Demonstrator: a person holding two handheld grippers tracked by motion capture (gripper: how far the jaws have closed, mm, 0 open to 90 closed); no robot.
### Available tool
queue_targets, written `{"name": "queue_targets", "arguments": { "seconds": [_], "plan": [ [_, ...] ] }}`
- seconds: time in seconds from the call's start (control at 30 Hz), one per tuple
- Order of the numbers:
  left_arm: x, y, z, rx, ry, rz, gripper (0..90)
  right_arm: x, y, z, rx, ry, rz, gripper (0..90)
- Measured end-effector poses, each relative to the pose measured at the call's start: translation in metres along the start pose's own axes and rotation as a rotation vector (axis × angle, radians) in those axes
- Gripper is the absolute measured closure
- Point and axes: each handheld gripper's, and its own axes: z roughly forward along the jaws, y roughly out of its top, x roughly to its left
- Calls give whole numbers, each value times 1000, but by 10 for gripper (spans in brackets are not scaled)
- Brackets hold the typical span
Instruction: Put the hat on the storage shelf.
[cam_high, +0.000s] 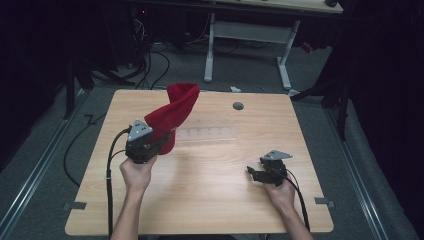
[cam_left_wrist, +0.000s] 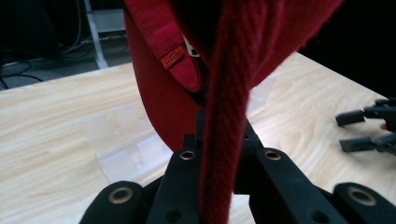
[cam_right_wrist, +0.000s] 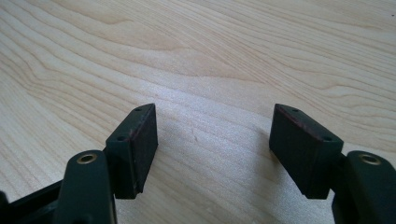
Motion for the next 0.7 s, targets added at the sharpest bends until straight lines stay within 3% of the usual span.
{"name": "queue_targets", "arguments": {
  "seconds": [0.4,0.7],
  "plan": [
    [17,16,17,-74,42,-20,852,0,0,0,2,1,1,325],
    [31,18,41,-80,75,-11,853,0,0,0,3,1,1,325]
  ]
}}
